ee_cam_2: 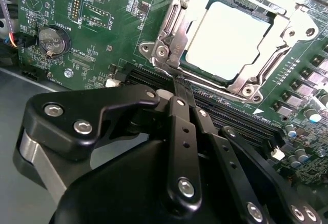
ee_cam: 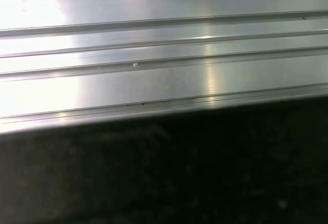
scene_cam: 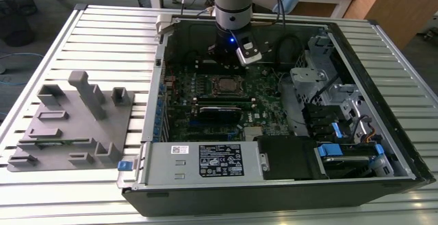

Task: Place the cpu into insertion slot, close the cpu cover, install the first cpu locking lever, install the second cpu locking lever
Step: 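Install the first cpu locking lever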

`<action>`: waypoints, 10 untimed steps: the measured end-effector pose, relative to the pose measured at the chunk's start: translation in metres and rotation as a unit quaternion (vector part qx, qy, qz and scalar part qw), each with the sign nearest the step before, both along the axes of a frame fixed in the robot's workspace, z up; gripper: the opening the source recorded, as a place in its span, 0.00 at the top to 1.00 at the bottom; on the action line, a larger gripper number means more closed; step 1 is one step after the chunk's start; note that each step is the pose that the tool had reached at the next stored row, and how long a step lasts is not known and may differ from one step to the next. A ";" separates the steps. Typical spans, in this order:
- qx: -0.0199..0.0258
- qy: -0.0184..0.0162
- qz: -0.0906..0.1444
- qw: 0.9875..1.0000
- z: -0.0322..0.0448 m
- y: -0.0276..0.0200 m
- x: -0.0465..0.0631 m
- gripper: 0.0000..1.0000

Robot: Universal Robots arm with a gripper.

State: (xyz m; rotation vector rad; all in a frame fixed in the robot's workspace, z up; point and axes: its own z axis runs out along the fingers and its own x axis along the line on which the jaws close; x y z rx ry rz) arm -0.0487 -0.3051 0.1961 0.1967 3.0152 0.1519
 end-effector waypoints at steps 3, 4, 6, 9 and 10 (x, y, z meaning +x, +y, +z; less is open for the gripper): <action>0.000 0.000 0.000 1.000 -0.0010 -0.0002 0.000 0.89; 0.000 0.000 0.000 1.000 -0.0010 -0.0006 0.000 0.89; 0.000 0.000 0.000 1.000 -0.0011 -0.0008 0.000 0.89; 0.000 0.000 0.000 1.000 -0.0010 -0.0009 0.000 0.89; 0.001 -0.001 0.000 1.000 -0.0009 -0.0010 0.000 0.89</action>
